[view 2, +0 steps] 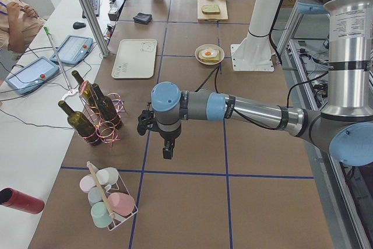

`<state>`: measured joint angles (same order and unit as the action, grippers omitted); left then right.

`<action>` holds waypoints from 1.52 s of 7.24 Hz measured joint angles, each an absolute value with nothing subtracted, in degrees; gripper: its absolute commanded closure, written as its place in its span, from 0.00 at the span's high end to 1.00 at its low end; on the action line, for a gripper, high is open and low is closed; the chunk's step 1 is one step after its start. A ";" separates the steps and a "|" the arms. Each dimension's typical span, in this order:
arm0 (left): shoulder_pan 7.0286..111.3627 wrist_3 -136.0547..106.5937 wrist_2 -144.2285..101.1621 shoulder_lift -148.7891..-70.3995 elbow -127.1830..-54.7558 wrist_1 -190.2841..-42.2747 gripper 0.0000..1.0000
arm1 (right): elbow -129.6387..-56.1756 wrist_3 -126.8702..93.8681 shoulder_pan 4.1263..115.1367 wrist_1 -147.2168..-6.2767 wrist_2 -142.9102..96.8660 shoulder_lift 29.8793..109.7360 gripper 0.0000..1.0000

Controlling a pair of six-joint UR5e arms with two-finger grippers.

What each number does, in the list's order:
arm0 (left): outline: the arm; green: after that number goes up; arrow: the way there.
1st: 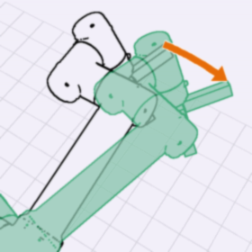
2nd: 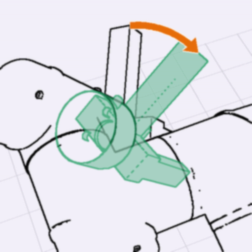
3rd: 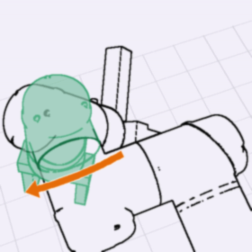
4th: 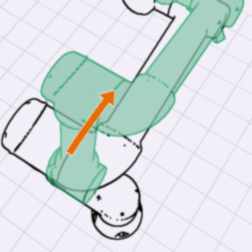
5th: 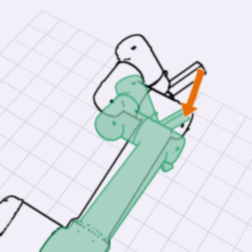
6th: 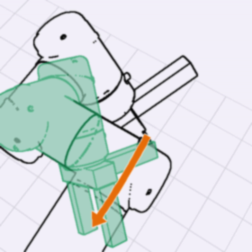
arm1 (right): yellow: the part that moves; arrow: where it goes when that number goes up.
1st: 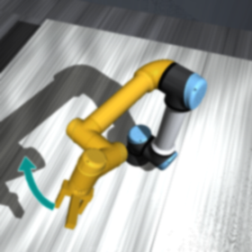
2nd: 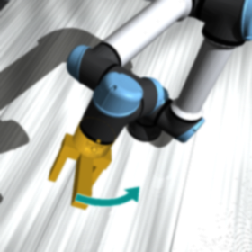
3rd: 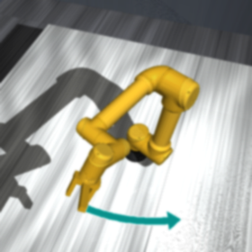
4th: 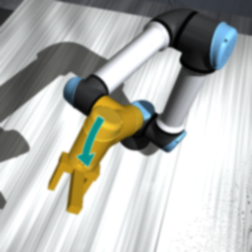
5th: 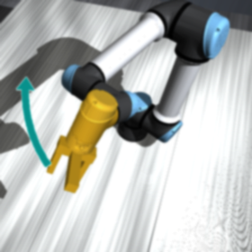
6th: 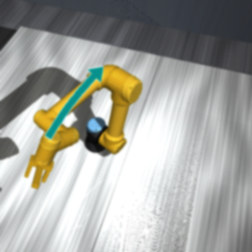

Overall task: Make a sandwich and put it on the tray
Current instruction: 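Move the right gripper toward the bread slice on the wooden board, then lower the right gripper and grasp the bread slice's edge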

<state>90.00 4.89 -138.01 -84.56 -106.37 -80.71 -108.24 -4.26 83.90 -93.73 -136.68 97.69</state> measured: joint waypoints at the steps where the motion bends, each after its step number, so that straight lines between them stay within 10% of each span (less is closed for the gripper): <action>1: 89.95 4.90 -139.65 -84.35 -106.35 -80.78 1.00 | -108.15 -4.41 83.44 -91.46 -137.51 98.08 1.00; 11: 89.45 4.20 -144.71 -83.95 -105.86 -91.19 1.00 | -107.03 -61.62 46.59 -31.79 -126.06 116.16 0.92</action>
<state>89.45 4.20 -144.71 -83.95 -105.86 -91.19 -107.03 -61.62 46.59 -31.79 -126.06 116.16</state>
